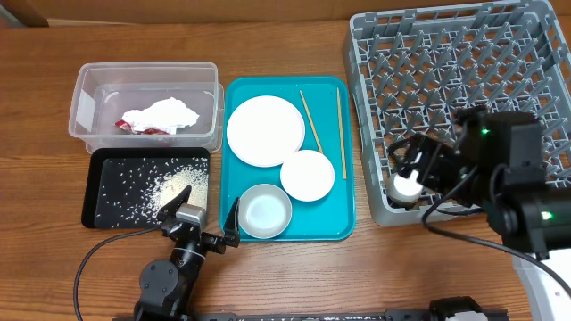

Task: Sort waste into correct bins and load items into the dishwasher
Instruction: 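Reach right gripper to the pink bowl and grasp its rim, then lift the pink bowl and place it in the dish rack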

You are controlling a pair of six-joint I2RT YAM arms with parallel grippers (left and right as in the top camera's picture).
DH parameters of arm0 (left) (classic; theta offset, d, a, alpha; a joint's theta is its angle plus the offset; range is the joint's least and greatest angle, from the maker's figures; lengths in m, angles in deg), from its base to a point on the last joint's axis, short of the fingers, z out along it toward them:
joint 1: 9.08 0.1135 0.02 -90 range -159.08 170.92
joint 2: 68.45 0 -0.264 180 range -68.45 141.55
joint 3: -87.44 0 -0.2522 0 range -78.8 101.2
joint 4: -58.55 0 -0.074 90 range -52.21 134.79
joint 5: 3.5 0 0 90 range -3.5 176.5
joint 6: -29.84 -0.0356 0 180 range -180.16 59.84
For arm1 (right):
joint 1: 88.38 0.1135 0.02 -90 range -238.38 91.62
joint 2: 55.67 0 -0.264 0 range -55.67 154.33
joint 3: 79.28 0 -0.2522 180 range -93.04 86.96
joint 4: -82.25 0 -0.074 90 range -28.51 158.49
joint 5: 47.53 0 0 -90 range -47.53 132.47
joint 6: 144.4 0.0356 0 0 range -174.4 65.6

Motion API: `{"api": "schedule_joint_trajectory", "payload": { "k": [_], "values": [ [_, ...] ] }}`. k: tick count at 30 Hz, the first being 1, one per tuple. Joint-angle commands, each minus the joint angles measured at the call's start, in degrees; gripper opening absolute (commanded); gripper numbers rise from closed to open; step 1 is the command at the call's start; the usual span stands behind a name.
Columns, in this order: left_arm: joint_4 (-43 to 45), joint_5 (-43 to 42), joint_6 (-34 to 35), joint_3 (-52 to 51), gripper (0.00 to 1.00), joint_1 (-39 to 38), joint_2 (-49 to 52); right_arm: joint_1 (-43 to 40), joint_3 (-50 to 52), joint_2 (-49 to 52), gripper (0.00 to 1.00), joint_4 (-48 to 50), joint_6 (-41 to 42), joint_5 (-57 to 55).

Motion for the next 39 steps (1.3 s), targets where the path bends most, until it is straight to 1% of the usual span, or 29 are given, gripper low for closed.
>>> {"api": "schedule_joint_trajectory", "payload": {
  "k": [1,2,4,5,6,9,12,14,19,23,24,25,26,28,30,32,33,35,39],
  "values": [
    [0.00,-0.20,-0.68,-0.24,1.00,-0.26,-0.31,9.11,1.36,2.34,0.90,1.33,-1.14,-0.07],
    [0.00,-0.20,-0.68,-0.24,1.00,-0.26,-0.31,11.37,1.81,3.02,0.90,1.81,-0.94,-1.36],
    [-0.02,-0.20,-0.68,-0.24,1.00,-0.26,-0.31,18.58,2.89,6.03,0.90,3.52,-0.94,-6.60],
    [-0.02,-0.20,-0.68,-0.24,1.00,-0.26,-0.31,21.27,3.10,7.69,0.86,4.22,-0.68,-9.29],
    [-0.02,-0.20,-0.68,-0.24,1.00,-0.26,-0.31,23.50,3.15,9.49,0.80,4.66,1.22,-12.17],
    [-0.02,-0.20,-0.68,-0.24,1.00,-0.26,-0.31,27.54,3.15,15.91,0.77,5.29,12.76,-20.92],
    [-0.02,-0.20,-0.68,-0.24,1.00,-0.26,-0.31,28.06,3.15,22.93,0.77,6.12,21.70,-22.75],
    [0.00,-0.20,-0.68,-0.24,1.00,-0.26,-0.31,28.02,3.15,27.47,0.76,7.34,24.87,-22.60],
    [-0.02,-0.20,-0.68,-0.24,1.00,-0.26,-0.31,27.21,3.15,37.31,0.71,13.42,25.70,-18.05],
    [-0.02,-0.20,-0.68,-0.24,1.00,-0.26,-0.31,26.49,3.15,43.01,0.64,14.56,30.51,-18.71],
    [-0.02,-0.20,-0.68,-0.24,1.00,-0.26,-0.31,26.16,3.15,43.87,0.62,14.60,30.80,-18.73],
    [0.00,-0.20,-0.68,-0.24,1.00,-0.26,-0.31,25.75,3.15,44.61,0.57,14.73,30.77,-18.71],
    [0.00,-0.20,-0.68,-0.24,1.00,-0.26,-0.31,25.38,3.15,44.81,0.47,14.49,30.77,-18.36],
    [0.00,-0.20,-0.68,-0.24,1.00,-0.26,-0.31,24.70,3.06,44.68,0.26,13.62,30.71,-18.23],
    [-0.02,-0.20,-0.68,-0.24,1.00,-0.26,-0.31,23.87,2.80,43.74,0.14,12.83,30.25,-18.32],
    [-0.02,-0.20,-0.68,-0.24,1.00,-0.26,-0.31,22.75,1.99,41.59,0.08,11.69,28.28,-18.73],
    [-0.02,-0.20,-0.68,-0.24,1.00,-0.26,-0.31,22.47,1.70,40.81,0.07,11.50,27.41,-18.97],
    [-0.02,-0.20,-0.68,-0.24,1.00,-0.26,-0.31,21.75,0.63,37.70,0.04,11.58,23.02,-19.30],
    [-0.02,-0.20,-0.68,-0.24,1.00,-0.26,-0.31,21.62,-2.32,29.51,0.04,11.19,13.46,-23.06]
  ]
}}
